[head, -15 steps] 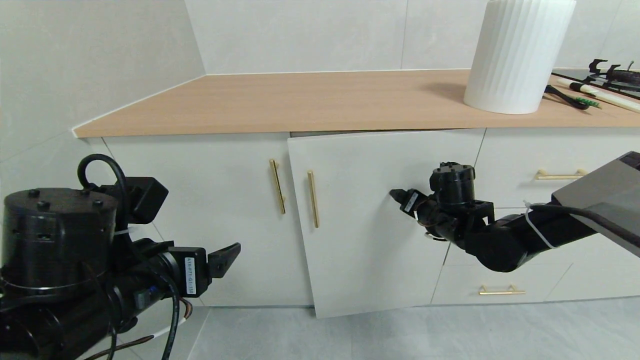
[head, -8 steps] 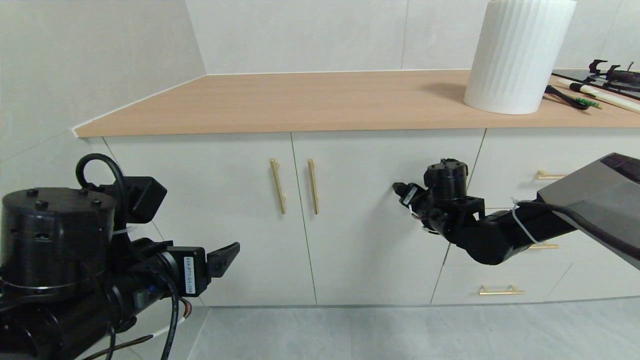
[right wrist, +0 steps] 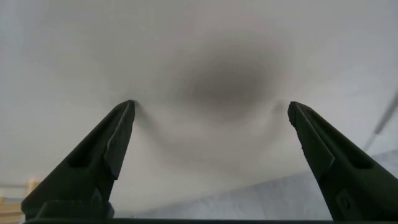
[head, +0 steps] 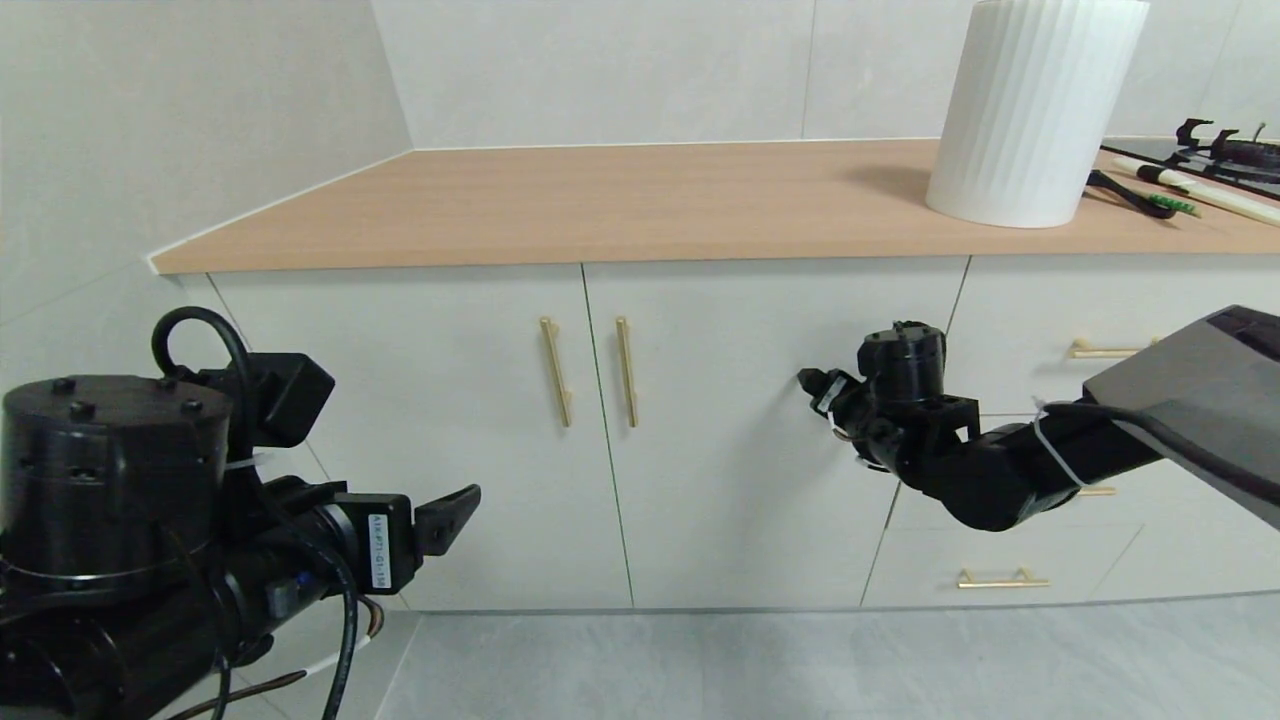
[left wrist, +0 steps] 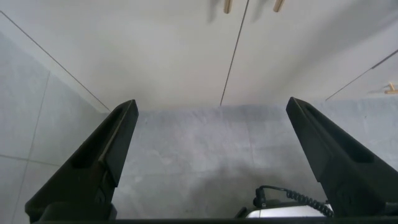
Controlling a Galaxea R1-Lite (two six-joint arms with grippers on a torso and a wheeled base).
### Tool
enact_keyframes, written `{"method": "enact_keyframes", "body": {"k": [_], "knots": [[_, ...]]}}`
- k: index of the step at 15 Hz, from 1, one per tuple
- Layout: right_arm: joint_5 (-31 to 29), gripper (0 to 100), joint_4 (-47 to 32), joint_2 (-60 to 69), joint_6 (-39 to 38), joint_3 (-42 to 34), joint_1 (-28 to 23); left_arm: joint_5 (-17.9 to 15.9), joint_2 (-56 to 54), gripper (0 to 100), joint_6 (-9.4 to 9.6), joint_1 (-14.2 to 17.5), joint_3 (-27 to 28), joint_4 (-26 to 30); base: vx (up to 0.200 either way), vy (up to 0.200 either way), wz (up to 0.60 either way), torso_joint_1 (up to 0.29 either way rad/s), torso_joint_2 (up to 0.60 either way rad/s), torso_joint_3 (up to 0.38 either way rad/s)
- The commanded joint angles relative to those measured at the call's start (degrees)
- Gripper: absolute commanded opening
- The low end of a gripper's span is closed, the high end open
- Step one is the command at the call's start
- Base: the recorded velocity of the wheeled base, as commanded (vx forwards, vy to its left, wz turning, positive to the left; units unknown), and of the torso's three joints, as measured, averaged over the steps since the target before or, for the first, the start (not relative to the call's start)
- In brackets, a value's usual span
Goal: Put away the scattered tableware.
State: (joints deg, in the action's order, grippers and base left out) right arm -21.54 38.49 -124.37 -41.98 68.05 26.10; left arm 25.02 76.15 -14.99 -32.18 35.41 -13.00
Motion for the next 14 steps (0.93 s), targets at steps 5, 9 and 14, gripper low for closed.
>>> {"method": "enact_keyframes", "body": {"k": [5, 9, 14], "knots": [[11.5, 100, 0.1, 21.6, 8.7, -19.2, 2.3, 0.0, -1.6, 100, -0.12, 0.5, 0.2, -0.2, 0.000, 0.000, 0.00, 0.000, 0.00, 0.000], [7.5, 100, 0.0, 40.5, 16.1, -33.3, 1.8, 0.0, -11.6, 100, 0.05, 2.7, -1.7, -0.2, 0.000, 0.000, 0.00, 0.000, 0.00, 0.000], [4.1, 100, -4.5, 71.2, 31.7, -47.3, 1.8, -0.1, -31.8, 100, 1.28, 7.9, -11.2, 2.0, 0.000, 0.000, 0.00, 0.000, 0.00, 0.000]]}}
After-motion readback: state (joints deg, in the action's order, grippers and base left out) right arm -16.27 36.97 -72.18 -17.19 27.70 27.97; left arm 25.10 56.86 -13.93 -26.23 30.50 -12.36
